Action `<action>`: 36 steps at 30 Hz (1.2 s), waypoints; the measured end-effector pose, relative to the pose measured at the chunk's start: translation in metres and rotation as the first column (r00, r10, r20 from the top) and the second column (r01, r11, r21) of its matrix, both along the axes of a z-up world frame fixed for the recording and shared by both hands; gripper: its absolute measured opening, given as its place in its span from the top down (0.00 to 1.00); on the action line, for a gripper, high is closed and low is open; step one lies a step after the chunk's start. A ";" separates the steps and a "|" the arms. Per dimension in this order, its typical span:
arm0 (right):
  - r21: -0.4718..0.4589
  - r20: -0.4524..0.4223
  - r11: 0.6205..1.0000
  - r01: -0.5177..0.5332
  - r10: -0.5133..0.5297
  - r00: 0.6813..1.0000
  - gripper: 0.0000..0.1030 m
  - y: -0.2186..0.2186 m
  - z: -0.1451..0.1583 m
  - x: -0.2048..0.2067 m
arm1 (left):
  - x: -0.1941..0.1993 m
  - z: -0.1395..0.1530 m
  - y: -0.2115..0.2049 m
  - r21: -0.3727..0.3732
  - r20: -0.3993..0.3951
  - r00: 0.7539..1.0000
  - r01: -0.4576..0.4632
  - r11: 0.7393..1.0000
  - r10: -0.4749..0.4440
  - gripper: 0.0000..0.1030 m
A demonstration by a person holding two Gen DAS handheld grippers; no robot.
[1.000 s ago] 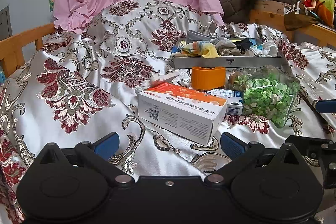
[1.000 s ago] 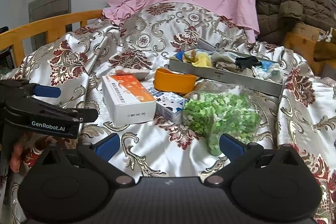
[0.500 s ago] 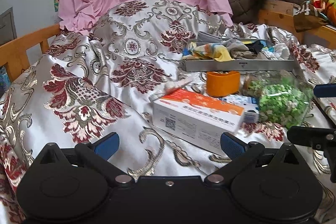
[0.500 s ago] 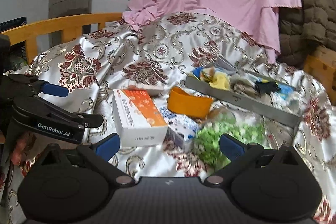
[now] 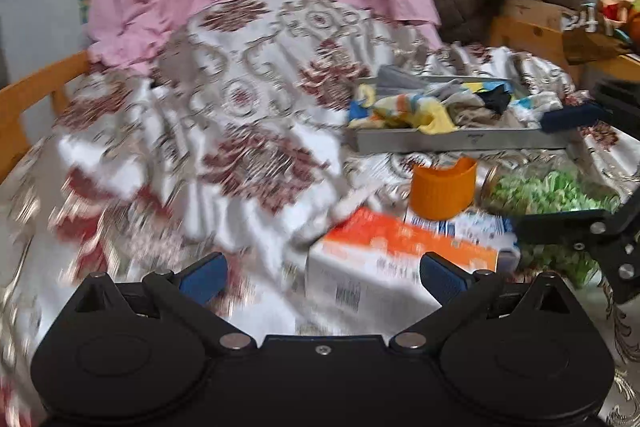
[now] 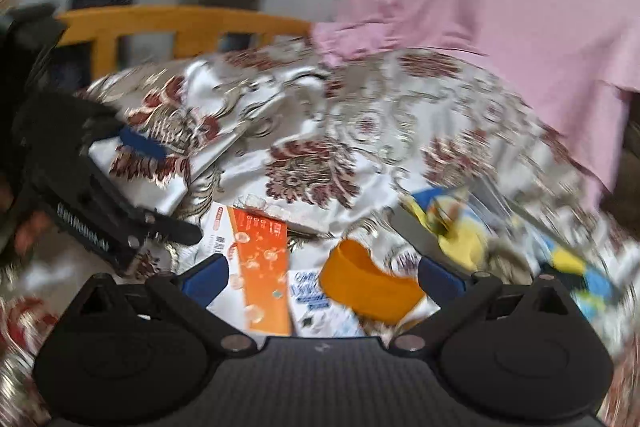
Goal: Organize soft objects
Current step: 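Grasp the white printed packet with the left tool while the right tool grasps the orange strap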
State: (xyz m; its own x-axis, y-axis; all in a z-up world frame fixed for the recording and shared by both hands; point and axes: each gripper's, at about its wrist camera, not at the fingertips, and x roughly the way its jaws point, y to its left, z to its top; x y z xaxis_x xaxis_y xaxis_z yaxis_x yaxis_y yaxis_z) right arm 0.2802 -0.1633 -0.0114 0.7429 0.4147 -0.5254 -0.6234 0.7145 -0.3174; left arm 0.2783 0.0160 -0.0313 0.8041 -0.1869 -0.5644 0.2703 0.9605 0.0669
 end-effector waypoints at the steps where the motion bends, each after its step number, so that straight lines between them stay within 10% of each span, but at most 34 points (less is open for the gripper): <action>1: -0.026 -0.002 0.999 -0.038 0.038 0.999 0.00 0.001 0.000 0.008 | 0.008 0.002 -0.001 0.000 -0.006 1.000 0.015 1.000 -0.015 0.01; 15: -0.203 -0.170 0.936 -0.286 0.254 0.952 0.00 0.000 -0.026 0.093 | 0.119 -0.007 -0.026 0.066 -0.187 0.958 0.235 0.970 -0.220 0.01; 22: -0.272 -0.309 0.916 -0.295 0.207 0.928 0.01 0.011 -0.029 0.116 | 0.161 -0.012 -0.035 0.067 -0.338 0.892 0.342 0.937 -0.301 0.08; 29: -0.320 -0.428 0.892 -0.320 0.165 0.888 0.18 0.026 -0.031 0.138 | 0.202 -0.030 -0.047 -0.024 -0.535 0.759 0.426 0.905 -0.371 0.22; 36: -0.335 -0.501 0.875 -0.350 0.149 0.852 0.31 0.035 -0.034 0.141 | 0.211 -0.036 -0.029 -0.083 -0.560 0.717 0.449 0.889 -0.415 0.32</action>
State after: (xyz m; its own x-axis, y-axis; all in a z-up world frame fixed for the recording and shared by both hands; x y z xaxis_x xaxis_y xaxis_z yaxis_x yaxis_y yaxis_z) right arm 0.4211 -0.1284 -0.0453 0.2838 0.2313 -0.9306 -0.9047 0.3862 -0.1799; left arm 0.4890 -0.0127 -0.0675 0.1923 -0.3916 -0.8998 0.6612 0.7293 -0.1761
